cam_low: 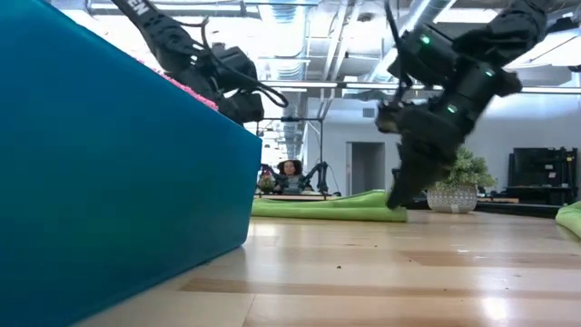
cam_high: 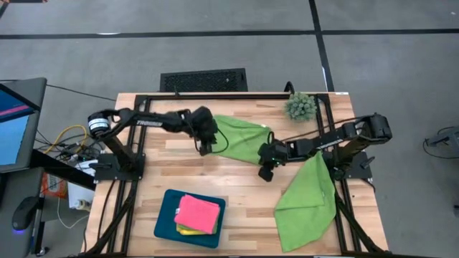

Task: Fold microfiber towels
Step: Fold the top green microfiber towel on the table

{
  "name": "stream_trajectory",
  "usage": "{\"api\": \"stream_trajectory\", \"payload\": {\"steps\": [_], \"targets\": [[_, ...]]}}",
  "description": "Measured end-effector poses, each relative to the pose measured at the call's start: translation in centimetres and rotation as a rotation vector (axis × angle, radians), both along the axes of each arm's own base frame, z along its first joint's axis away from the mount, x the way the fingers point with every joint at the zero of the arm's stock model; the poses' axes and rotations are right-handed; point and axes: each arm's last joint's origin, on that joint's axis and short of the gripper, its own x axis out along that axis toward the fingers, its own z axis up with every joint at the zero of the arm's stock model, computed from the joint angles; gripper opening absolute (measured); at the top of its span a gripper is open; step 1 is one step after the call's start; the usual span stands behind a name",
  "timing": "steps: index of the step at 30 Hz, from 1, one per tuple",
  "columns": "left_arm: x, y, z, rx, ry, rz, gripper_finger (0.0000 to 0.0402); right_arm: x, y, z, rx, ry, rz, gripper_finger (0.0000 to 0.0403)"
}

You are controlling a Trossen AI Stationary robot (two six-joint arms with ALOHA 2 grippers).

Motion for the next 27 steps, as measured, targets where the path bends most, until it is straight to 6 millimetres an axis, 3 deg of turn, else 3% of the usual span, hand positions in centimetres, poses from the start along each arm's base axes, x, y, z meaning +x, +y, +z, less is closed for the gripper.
{"api": "stream_trajectory", "payload": {"steps": [6,11,17,23,27], "targets": [[-0.3,-0.7,-1.1,0.081,0.022,0.069,0.0024,-1.2,0.8,-1.1,0.037,0.019,-0.039,0.0042],[-1.0,-1.7,-2.1,-0.064,0.049,0.083,0.0018,-1.6,2.4,-1.3,0.062,0.038,-0.010,0.0028],[-0.8,-5.1,-2.4,-0.230,0.064,0.059,0.0018,-2.2,5.2,-1.4,0.093,0.055,0.064,0.0021],[-0.3,-8.1,0.6,-0.215,-0.071,-0.025,0.0017,-3.4,7.6,-1.5,0.084,0.111,0.151,0.0028],[0.2,-7.5,3.9,-0.022,-0.313,0.042,0.0018,-4.2,8.9,-1.6,0.094,0.148,0.158,0.0027]]}}
